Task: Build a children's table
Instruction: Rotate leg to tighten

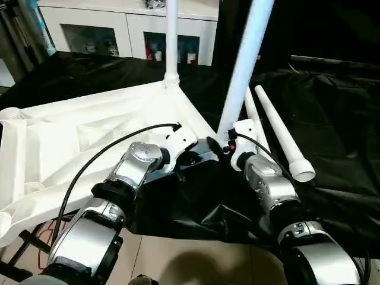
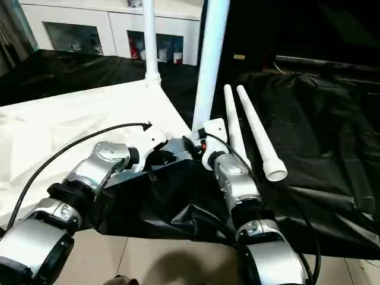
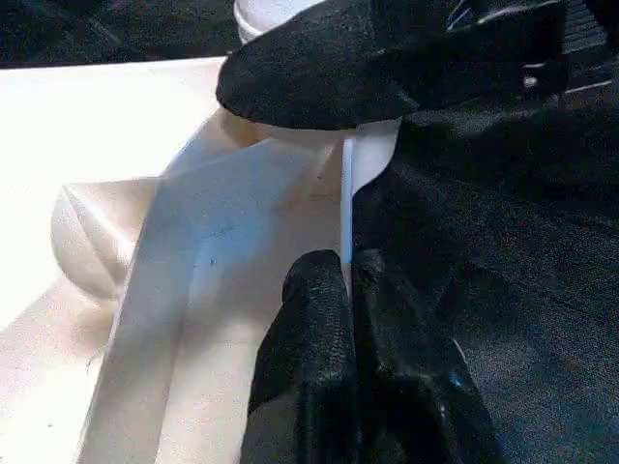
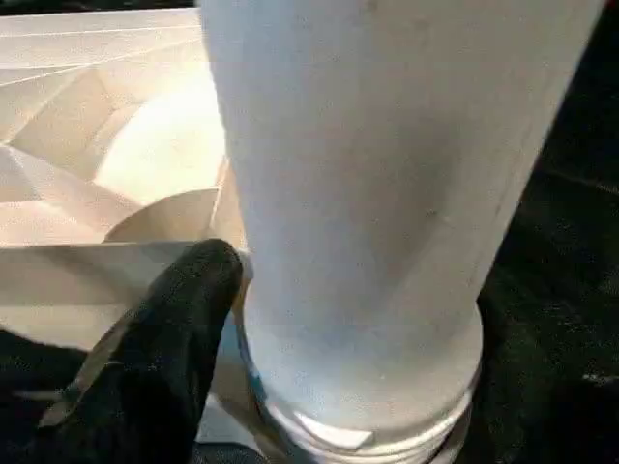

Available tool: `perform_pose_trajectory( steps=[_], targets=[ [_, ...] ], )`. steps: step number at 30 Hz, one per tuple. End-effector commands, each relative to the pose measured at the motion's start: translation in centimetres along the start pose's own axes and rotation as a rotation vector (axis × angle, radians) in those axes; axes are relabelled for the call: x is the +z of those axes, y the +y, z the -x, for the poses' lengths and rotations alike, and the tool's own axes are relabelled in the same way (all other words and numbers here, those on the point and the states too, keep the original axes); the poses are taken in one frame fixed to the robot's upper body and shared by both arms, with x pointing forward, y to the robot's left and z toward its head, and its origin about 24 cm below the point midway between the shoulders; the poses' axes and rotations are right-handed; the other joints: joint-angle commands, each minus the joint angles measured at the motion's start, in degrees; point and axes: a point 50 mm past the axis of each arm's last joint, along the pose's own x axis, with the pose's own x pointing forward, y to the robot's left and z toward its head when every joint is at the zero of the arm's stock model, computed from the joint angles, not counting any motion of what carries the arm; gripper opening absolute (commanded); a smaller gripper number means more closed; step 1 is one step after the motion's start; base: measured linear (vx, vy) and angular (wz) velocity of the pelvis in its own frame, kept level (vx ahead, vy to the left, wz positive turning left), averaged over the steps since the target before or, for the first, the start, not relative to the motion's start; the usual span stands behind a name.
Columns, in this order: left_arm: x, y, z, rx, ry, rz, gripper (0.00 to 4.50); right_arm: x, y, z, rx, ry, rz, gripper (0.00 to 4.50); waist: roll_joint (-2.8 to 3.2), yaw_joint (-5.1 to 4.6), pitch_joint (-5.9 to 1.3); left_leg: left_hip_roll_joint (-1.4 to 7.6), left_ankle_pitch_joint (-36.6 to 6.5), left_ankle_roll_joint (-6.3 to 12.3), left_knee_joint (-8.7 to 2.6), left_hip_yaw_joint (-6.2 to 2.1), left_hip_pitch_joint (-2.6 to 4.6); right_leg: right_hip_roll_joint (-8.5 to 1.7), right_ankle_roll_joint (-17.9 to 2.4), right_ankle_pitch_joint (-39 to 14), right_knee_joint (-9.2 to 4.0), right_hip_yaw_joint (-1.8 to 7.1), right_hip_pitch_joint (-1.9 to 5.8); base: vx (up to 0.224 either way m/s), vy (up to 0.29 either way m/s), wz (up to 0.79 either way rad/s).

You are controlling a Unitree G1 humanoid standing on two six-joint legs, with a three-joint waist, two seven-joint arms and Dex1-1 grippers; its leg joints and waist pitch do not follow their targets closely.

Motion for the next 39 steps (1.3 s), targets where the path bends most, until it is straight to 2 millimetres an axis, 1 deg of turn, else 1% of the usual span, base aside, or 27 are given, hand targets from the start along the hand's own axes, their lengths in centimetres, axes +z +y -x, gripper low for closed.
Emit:
perform_pose_trajectory(
  steps=[1, 2, 3, 4, 6, 7, 8, 10, 13, 15, 16, 18, 21, 22, 25, 27, 28, 30, 31, 34, 36, 37, 38, 39],
  targets=[
    [2.2, -0.6, -0.4, -0.042, -0.109, -0.073, 0.0, -1.5, 2.1, -0.3, 0.147, 0.071, 0.019, 4.03, -0.18, -0.1, -3.65, 2.36, -19.56, 0.06, -4.16, -1.56, 1.49, -4.81, -10.43, -20.94, -5.49, 2.42, 1.76, 0.0, 0.0, 0.0],
    [2.2, -0.6, -0.4, -0.043, -0.109, -0.074, 0.0, -1.5, 2.1, -0.3, 0.148, 0.07, 0.02, 4.03, -0.18, -0.07, -3.65, 2.4, -19.28, 0.12, -4.17, -1.59, 1.46, -4.83, -10.44, -20.85, -5.47, 2.4, 1.81, 0.0, 0.0, 0.0],
    [1.8, -0.5, 0.1, -0.074, -0.106, -0.091, 0.0, -1.2, 1.8, 0.1, 0.215, 0.056, 0.057, 4.03, -0.03, -0.06, -3.66, 2.4, -19.23, 0.12, -4.17, -1.57, 1.52, -4.81, -10.53, -20.62, -5.47, 2.42, 1.77, 0.0, 0.0, 0.0],
    [1.8, -0.5, 0.2, -0.079, -0.105, -0.095, 0.0, -1.1, 1.8, 0.2, 0.228, 0.054, 0.062, 4.03, -0.07, -0.04, -3.72, 2.43, -18.99, 0.37, -4.14, -1.55, 1.4, -4.73, -10.75, -19.55, -5.35, 2.38, 1.98, 0.0, 0.0, 0.0],
    [1.4, -0.4, 0.7, -0.109, -0.095, -0.104, 0.0, -0.8, 1.3, 0.9, 0.303, 0.045, 0.095, 4.03, -0.06, 0.11, -3.78, 2.49, -17.82, 1.03, -4.06, -1.42, 1.37, -4.72, -11.43, -17.0, -5.16, 2.48, 2.08, 0.0, 0.0, 0.0],
    [1.2, -0.3, 0.9, -0.119, -0.093, -0.109, 0.0, -0.7, 1.1, 1.1, 0.324, 0.044, 0.104, 4.03, -0.05, 0.22, -3.81, 2.43, -17.36, 1.32, -4.0, -1.37, 1.35, -4.72, -11.53, -16.59, -5.16, 2.45, 2.16, 0.0, 0.0, 0.0],
    [1.0, -0.2, 1.2, -0.138, -0.09, -0.11, 0.0, -0.5, 0.8, 1.5, 0.363, 0.044, 0.119, 4.03, -0.09, 0.21, -3.89, 2.53, -16.28, 1.64, -4.02, -1.39, 1.21, -4.68, -11.99, -14.92, -4.85, 2.42, 2.35, 0.0, 0.0, 0.0],
    [0.8, -0.1, 1.8, -0.177, -0.09, -0.116, 0.0, -0.2, 0.1, 2.2, 0.419, 0.046, 0.15, 4.03, 0.02, 0.34, -4.0, 2.61, -15.22, 1.94, -3.92, -1.26, 1.21, -4.46, -12.76, -12.39, -4.49, 2.34, 2.36, 0.0, 0.0, 0.0],
    [0.5, -0.1, 2.3, -0.218, -0.085, -0.125, 0.0, 0.2, -0.5, 2.9, 0.464, 0.048, 0.187, 4.03, 0.0, 0.56, -4.09, 2.7, -14.23, 2.28, -3.83, -1.18, 1.09, -4.48, -13.77, -10.36, -4.15, 2.23, 2.56, 0.0, 0.0, 0.0],
    [0.2, 0.0, 3.0, -0.264, -0.068, -0.131, 0.0, 0.5, -1.2, 3.5, 0.503, 0.047, 0.212, 4.03, 0.04, 0.54, -4.11, 2.67, -13.83, 2.34, -3.72, -1.08, 1.14, -4.51, -14.44, -9.48, -4.05, 2.23, 2.49, 0.0, 0.0, 0.0],
    [0.1, 0.0, 3.1, -0.275, -0.065, -0.132, 0.0, 0.6, -1.3, 3.7, 0.517, 0.05, 0.212, 4.03, -0.02, 0.69, -4.07, 2.67, -14.01, 2.52, -3.68, -1.03, 1.14, -4.5, -14.61, -9.89, -4.12, 2.2, 2.59, 0.0, 0.0, 0.0],
    [-0.1, -0.1, 3.4, -0.302, -0.062, -0.13, 0.0, 0.7, -1.4, 4.0, 0.544, 0.054, 0.224, 4.03, 0.03, 0.92, -4.02, 2.81, -14.07, 2.6, -3.71, -1.0, 1.22, -4.46, -14.49, -10.09, -4.11, 2.22, 2.48, 0.0, 0.0, 0.0],
    [-0.5, -0.3, 4.0, -0.358, -0.05, -0.137, 0.0, 0.8, -1.5, 4.4, 0.59, 0.07, 0.232, 4.03, 0.1, 1.29, -3.89, 2.93, -15.15, 2.12, -3.83, -1.03, 1.38, -4.57, -14.1, -12.58, -4.31, 2.25, 2.27, 0.0, 0.0, 0.0],
    [-0.5, -0.3, 4.0, -0.358, -0.05, -0.137, 0.0, 0.8, -1.5, 4.4, 0.59, 0.07, 0.232, 3.77, 0.09, 1.42, -3.86, 2.93, -15.6, 1.79, -3.88, -1.0, 1.5, -4.5, -13.83, -13.48, -4.4, 2.29, 2.15, 0.0, 0.0, 0.0],
    [-0.9, -0.3, 4.5, -0.389, -0.035, -0.137, 0.0, 0.8, -1.5, 4.5, 0.605, 0.08, 0.242, 3.63, 0.16, 1.59, -3.84, 2.94, -16.8, 0.77, -4.04, -1.06, 1.68, -4.49, -13.42, -15.06, -4.46, 2.3, 1.94, 0.0, 0.0, 0.0],
    [-0.9, -0.3, 4.6, -0.389, -0.033, -0.136, 0.0, 0.8, -1.5, 4.5, 0.609, 0.083, 0.243, 3.37, 0.14, 1.56, -3.82, 2.92, -16.87, 0.56, -4.09, -1.13, 1.55, -4.6, -13.22, -15.07, -4.47, 2.33, 2.04, 0.0, 0.0, 0.0],
    [-1.0, -0.2, 4.6, -0.385, -0.031, -0.137, 0.0, 0.7, -1.4, 4.5, 0.613, 0.087, 0.246, 3.37, 0.14, 1.54, -3.91, 2.92, -16.64, 0.52, -4.05, -1.15, 1.6, -4.58, -13.21, -14.62, -4.4, 2.32, 2.04, 0.0, 0.0, 0.0],
    [-1.1, -0.1, 4.7, -0.38, -0.027, -0.135, 0.0, 0.6, -1.3, 4.5, 0.627, 0.092, 0.245, 3.14, 0.08, 1.55, -3.93, 2.85, -15.8, 0.79, -3.98, -1.09, 1.45, -4.55, -13.41, -13.28, -4.29, 2.32, 2.15, 0.0, 0.0, 0.0],
    [-1.1, -0.1, 4.8, -0.377, -0.025, -0.134, 0.0, 0.5, -1.2, 4.6, 0.643, 0.099, 0.241, 3.14, -0.04, 1.57, -3.94, 2.82, -15.69, 0.91, -3.95, -1.07, 1.43, -4.53, -13.43, -13.18, -4.27, 2.3, 2.17, 0.0, 0.0, 0.0],
    [-1.1, 0.0, 4.8, -0.375, -0.024, -0.132, 0.0, 0.3, -1.1, 4.7, 0.654, 0.105, 0.237, 2.82, 0.1, 1.65, -4.0, 2.86, -14.9, 1.18, -3.9, -1.07, 1.4, -4.59, -13.51, -12.58, -4.2, 2.29, 2.21, 0.0, 0.0, 0.0],
    [-1.0, 0.2, 4.5, -0.321, -0.031, -0.117, 0.0, -0.1, -0.9, 4.6, 0.621, 0.11, 0.213, 2.74, 0.05, 1.58, -3.95, 2.86, -15.23, 1.06, -3.95, -1.08, 1.48, -4.49, -13.5, -12.78, -4.24, 2.28, 2.14, 0.0, 0.0, 0.0],
    [-1.0, 0.2, 4.5, -0.321, -0.031, -0.117, 0.0, -0.1, -0.9, 4.6, 0.621, 0.11, 0.213, 2.72, 0.02, 1.57, -3.9, 2.84, -15.49, 1.02, -3.96, -1.06, 1.5, -4.5, -13.42, -13.18, -4.32, 2.3, 2.1, 0.0, 0.0, 0.0],
    [-0.6, 0.5, 3.9, -0.248, -0.038, -0.099, 0.0, -0.5, -1.0, 4.0, 0.535, 0.113, 0.177, 2.7, 0.01, 1.57, -3.93, 2.81, -15.66, 0.86, -3.95, -1.1, 1.5, -4.59, -13.25, -13.9, -4.33, 2.32, 2.14, 0.0, 0.0, 0.0],
    [-0.5, 0.6, 3.8, -0.233, -0.039, -0.096, 0.0, -0.5, -1.0, 3.9, 0.516, 0.114, 0.17, 2.69, 0.03, 1.39, -3.82, 2.84, -15.94, 0.66, -4.04, -1.12, 1.51, -4.61, -13.18, -14.54, -4.44, 2.37, 1.97, 0.0, 0.0, 0.0]
  ],
)
